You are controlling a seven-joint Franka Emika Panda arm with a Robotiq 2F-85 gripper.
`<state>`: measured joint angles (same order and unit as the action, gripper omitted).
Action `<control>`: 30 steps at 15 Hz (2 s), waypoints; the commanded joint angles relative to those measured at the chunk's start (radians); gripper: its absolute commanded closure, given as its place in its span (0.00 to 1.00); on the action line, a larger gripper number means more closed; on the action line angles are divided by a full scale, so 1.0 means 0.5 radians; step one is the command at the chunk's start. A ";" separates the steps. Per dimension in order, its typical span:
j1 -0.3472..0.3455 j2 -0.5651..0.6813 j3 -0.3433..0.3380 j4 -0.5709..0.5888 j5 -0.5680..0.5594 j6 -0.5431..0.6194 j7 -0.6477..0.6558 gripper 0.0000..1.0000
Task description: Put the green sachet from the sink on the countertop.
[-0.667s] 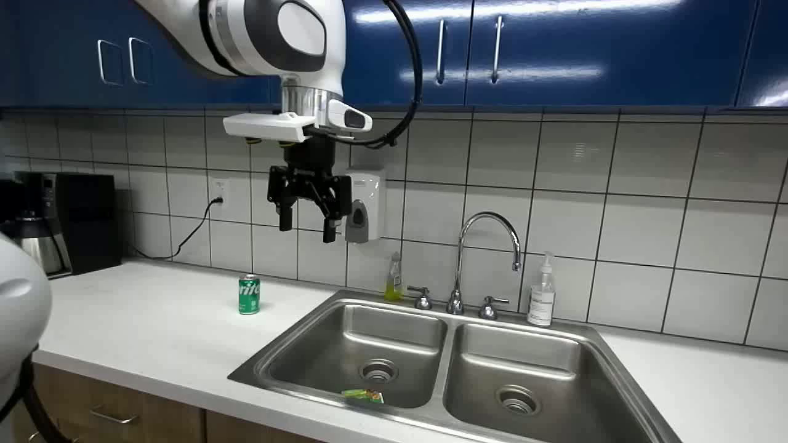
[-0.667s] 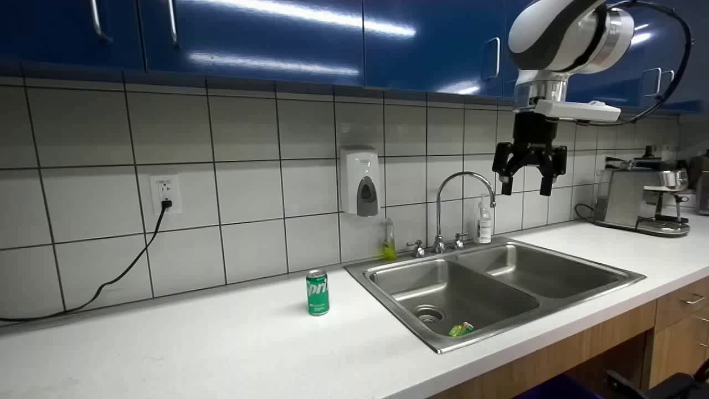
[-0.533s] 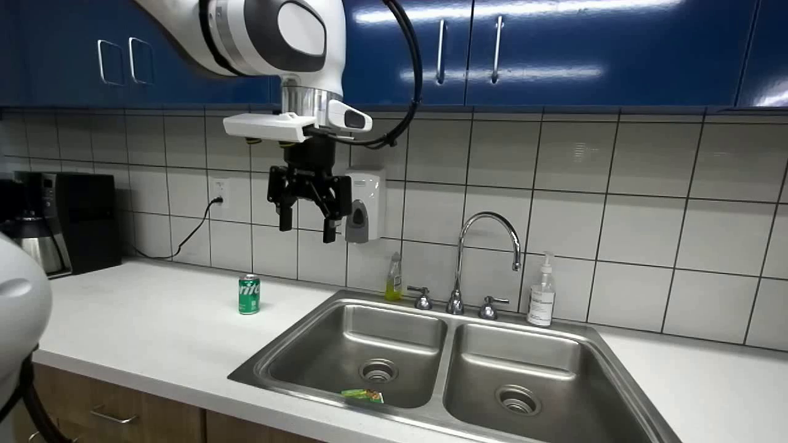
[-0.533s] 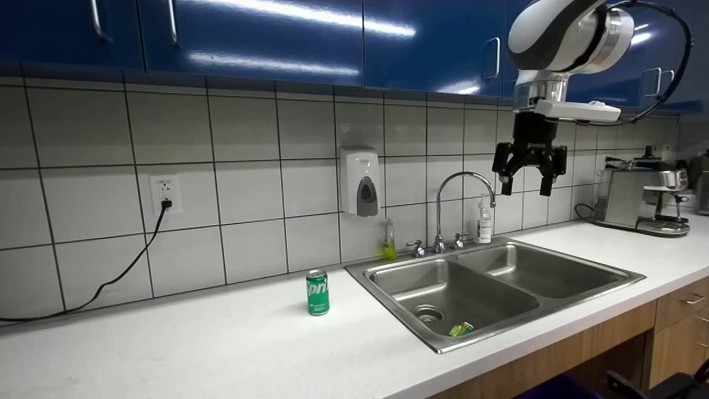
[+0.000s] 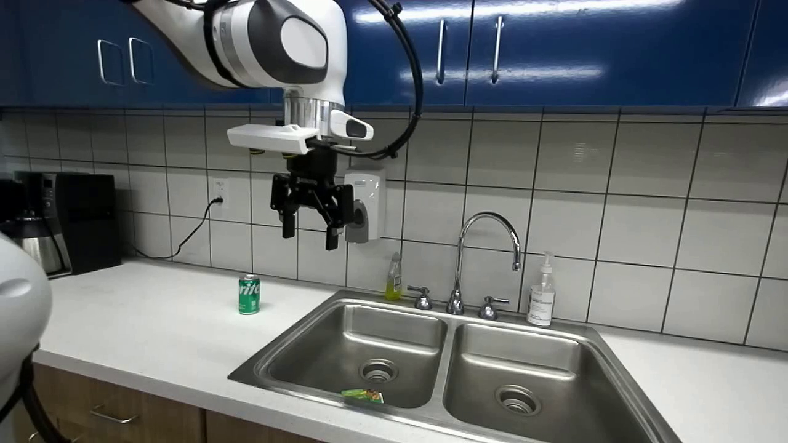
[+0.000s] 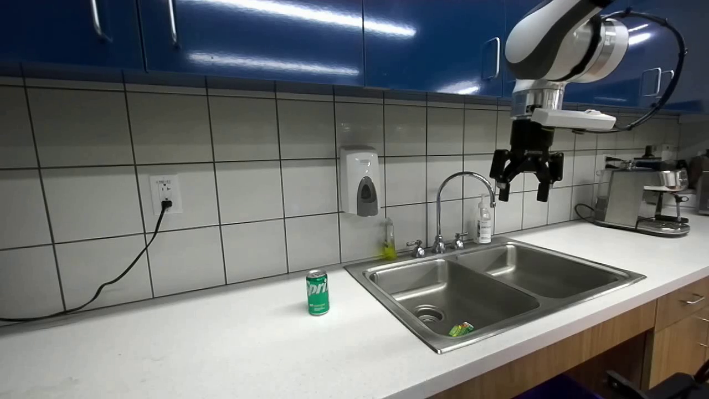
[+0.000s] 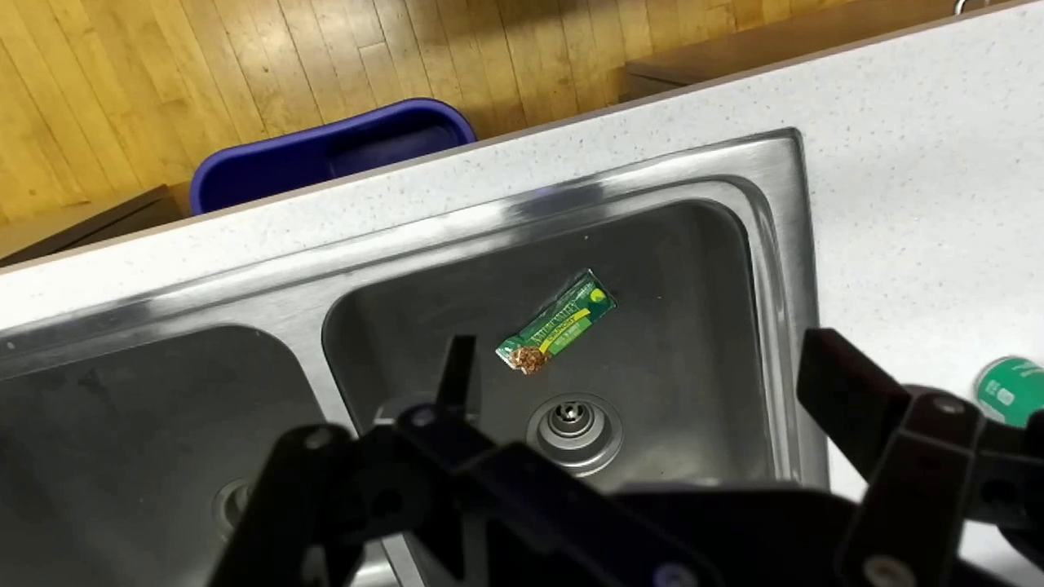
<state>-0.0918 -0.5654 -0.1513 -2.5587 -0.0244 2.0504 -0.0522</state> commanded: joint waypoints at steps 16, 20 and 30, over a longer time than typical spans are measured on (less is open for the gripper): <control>0.098 1.171 0.166 0.259 0.111 0.838 0.198 0.00; 0.109 1.359 0.182 0.367 0.191 0.911 0.255 0.00; 0.085 1.746 0.160 0.558 0.307 1.120 0.353 0.00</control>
<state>-0.0359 0.2490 -0.0750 -2.3209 0.1085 2.5823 0.0976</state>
